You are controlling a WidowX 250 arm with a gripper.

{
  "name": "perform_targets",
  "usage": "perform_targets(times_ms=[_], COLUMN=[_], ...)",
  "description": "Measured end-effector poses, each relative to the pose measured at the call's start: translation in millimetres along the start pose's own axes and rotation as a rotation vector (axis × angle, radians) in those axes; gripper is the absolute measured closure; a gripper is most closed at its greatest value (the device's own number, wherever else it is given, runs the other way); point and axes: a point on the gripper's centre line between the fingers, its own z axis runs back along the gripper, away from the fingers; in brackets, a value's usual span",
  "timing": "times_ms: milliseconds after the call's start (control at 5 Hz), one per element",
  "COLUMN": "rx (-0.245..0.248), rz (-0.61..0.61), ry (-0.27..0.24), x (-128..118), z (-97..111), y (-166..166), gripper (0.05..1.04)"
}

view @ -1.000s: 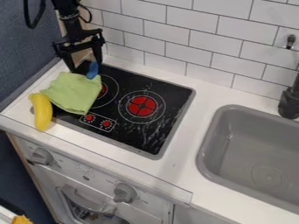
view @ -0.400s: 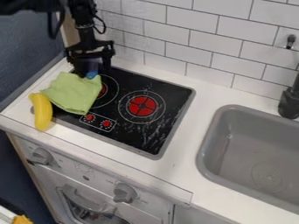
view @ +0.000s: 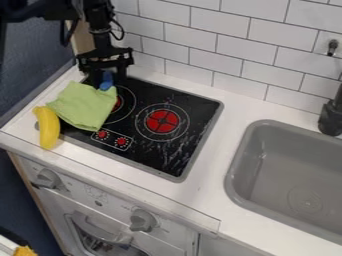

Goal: Move the blue fork to the right burner

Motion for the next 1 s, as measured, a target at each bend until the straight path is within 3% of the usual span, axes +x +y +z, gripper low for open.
perform_targets(times_ms=[200,600,800,1000], rx=[-0.002,-0.024,-0.062,-0.123], rz=[-0.004,0.001,0.025,0.049], ry=[-0.003,0.002,-0.010,-0.071], x=[-0.1,-1.7,-7.0,-8.9], z=[0.0,-0.4,4.9,40.0], y=[-2.4,-5.6,-10.4,-20.3], gripper=[0.662,0.687,0.687,0.687])
